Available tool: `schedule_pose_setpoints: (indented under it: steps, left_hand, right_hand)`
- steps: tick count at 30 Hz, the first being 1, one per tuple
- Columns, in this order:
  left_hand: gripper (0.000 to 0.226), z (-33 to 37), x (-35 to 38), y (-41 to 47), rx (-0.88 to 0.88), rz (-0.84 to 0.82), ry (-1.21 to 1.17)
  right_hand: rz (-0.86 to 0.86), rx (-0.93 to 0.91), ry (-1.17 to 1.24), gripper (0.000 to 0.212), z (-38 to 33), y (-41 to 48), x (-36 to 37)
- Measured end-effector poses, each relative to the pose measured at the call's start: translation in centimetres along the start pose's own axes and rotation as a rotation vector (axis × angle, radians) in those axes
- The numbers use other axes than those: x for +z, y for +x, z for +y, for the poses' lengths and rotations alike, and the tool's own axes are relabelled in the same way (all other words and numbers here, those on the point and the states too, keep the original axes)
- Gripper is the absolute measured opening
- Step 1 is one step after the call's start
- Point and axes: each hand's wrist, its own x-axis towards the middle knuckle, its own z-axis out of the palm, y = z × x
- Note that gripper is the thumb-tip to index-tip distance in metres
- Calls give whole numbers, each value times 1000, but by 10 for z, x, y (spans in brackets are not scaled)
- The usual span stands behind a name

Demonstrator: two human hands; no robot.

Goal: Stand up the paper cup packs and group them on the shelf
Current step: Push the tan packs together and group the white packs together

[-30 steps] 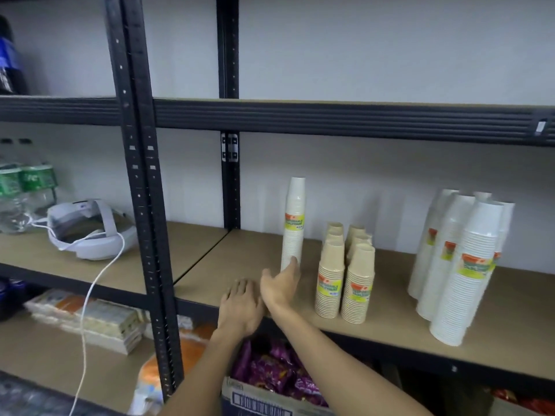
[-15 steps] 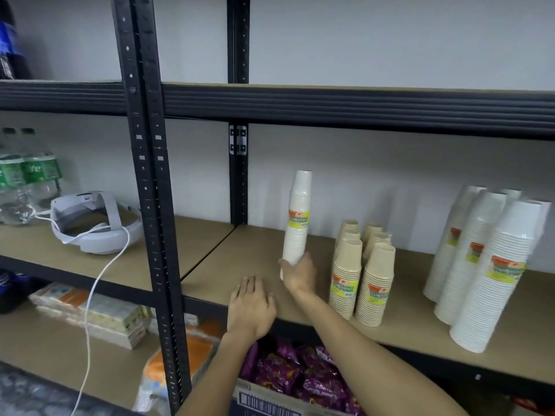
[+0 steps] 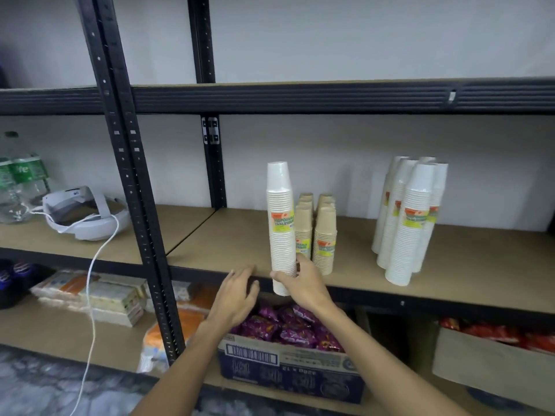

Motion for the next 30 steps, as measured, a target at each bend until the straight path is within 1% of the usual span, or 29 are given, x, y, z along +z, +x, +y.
schedule_pose_setpoints:
  steps: [3,5,8,10,12,15,19,23,30]
  left_hand:
    - [31,31,6,-11,141,94,51]
    - [27,54,13,-16,247,128,91]
    - [27,96,28,-17,354,112,101]
    - [30,125,41,-15,386,88,79]
    - [34,154,56,-11,377,50,39]
    - [41,194,79,-1,299,-61,-26]
    - [50,226,103,21,188,-150,-120]
    - [62,234,117,46,106,-233,-239]
    - [66,221,132,72,52,-275,-233]
  right_hand:
    - [12,-11,-5,48,9,-19,-29]
    - [33,-6,-14,48,17,-29,-52]
    - [74,10,-36,50,31,-42,-92]
    - [104,17,-41,49,43,-51,-119]
    - [140,29,-58,48,55,-61,-147]
    - [238,73,-91,50,80,-71,-186]
    - [334,135,-114,51,103,-69,-229]
    - [350,143,-71,50,109,-50,-254]
    - [343,178,-51,50,128,-19,-258]
